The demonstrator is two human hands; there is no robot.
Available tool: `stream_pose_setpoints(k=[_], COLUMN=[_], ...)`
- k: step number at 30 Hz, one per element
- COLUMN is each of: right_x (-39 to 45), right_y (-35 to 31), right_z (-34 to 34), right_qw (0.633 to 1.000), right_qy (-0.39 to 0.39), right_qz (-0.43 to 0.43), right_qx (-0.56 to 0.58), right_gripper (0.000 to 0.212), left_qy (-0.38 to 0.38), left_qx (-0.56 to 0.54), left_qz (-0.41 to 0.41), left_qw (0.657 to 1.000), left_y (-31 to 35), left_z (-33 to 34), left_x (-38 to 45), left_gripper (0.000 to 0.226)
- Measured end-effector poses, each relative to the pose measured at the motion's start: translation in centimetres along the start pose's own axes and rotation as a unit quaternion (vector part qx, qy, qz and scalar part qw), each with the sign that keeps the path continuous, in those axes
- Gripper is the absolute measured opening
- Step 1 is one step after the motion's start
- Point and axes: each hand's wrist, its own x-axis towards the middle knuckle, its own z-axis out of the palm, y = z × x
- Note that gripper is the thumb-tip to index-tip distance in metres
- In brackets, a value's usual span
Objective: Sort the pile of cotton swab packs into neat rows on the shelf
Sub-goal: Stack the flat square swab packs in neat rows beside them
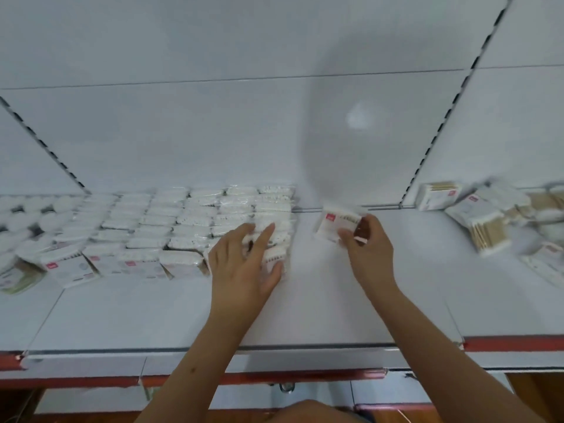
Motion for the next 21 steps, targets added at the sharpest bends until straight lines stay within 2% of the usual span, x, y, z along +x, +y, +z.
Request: stream_pose_setpoints(k=[4, 7, 12, 15, 17, 19, 21], right_x=[4.7, 6.4, 7.2, 7.1, 7.3, 7.7, 7.7], right_y=[0.3, 0.9, 0.9, 0.9, 0.9, 0.9, 1.1], right_z=[2.3, 4.2, 5.6, 5.7, 5.7, 5.3, 4.2], right_qw=[0.996, 0.988, 0.981, 0.977, 0.972, 0.966, 0.967], right_qy=[-0.032, -0.058, -0.055, -0.058, -0.082, -0.113, -0.124], right_qz=[-0.037, -0.056, -0.077, -0.096, -0.1, -0.098, -0.097], right_qx=[-0.072, -0.128, -0.169, -0.182, -0.197, -0.209, -0.202], right_gripper=[0.016, 0.008, 0.012, 0.023, 0.024, 0.018, 0.028], left_qy=[-0.108, -0.146, -0.139, -0.155, -0.16, -0.141, -0.105], left_qx=[0.054, 0.066, 0.048, 0.049, 0.053, 0.035, -0.009], left_qz=[0.06, 0.093, 0.15, 0.14, 0.138, 0.146, 0.147], left_qw=[0.991, 0.983, 0.978, 0.977, 0.976, 0.979, 0.983], left_y=[-0.8, -1.9, -2.9, -2.9, -2.6, -2.0, -0.3], left_z=[0.8, 0.1, -0.6, -0.8, -1.0, -1.3, -1.4], left_x=[1.2, 0.9, 1.3, 1.7, 1.5, 1.5, 1.8], left_gripper=[0.066, 0.081, 0.073, 0.075, 0.077, 0.07, 0.058])
